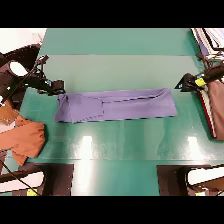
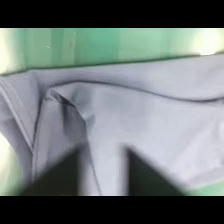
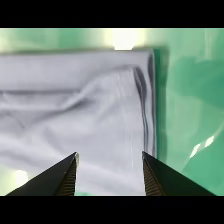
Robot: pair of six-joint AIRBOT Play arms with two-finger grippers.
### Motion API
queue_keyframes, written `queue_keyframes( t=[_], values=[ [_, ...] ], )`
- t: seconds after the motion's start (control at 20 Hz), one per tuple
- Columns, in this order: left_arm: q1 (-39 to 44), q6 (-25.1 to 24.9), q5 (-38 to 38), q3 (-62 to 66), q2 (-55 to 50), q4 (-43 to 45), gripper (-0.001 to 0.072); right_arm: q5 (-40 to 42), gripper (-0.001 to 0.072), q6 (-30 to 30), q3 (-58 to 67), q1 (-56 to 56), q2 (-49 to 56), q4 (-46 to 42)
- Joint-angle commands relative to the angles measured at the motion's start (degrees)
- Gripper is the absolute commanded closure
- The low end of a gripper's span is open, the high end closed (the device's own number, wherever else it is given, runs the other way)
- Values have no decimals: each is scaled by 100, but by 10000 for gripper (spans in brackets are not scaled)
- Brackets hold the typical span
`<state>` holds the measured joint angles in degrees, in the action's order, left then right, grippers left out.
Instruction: Fold the shirts.
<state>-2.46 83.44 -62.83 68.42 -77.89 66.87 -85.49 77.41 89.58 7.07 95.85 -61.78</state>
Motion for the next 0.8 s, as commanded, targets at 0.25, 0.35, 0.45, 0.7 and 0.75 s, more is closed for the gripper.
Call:
queue_keyframes(
  t=[0.25, 0.35, 0.45, 0.7, 0.75],
  values=[
    [79, -142, -127, 55, -31, -1134, 683, 337, 139, -730, -1838, 990, -4, 955],
    [402, -138, 50, 48, -46, -1071, 683, 680, 140, -881, -2079, 898, 17, 1263],
    [874, -136, 350, 48, -70, -1036, 683, 890, 147, -964, -2146, 684, 17, 1268],
    [1794, 216, 1182, 52, -328, -1051, 684, 1128, 411, -1023, -2133, 229, 103, 1279],
    [1932, 229, 1274, 63, -424, -1071, 684, 1143, 552, -1049, -2133, 197, 55, 1279]
  ],
)
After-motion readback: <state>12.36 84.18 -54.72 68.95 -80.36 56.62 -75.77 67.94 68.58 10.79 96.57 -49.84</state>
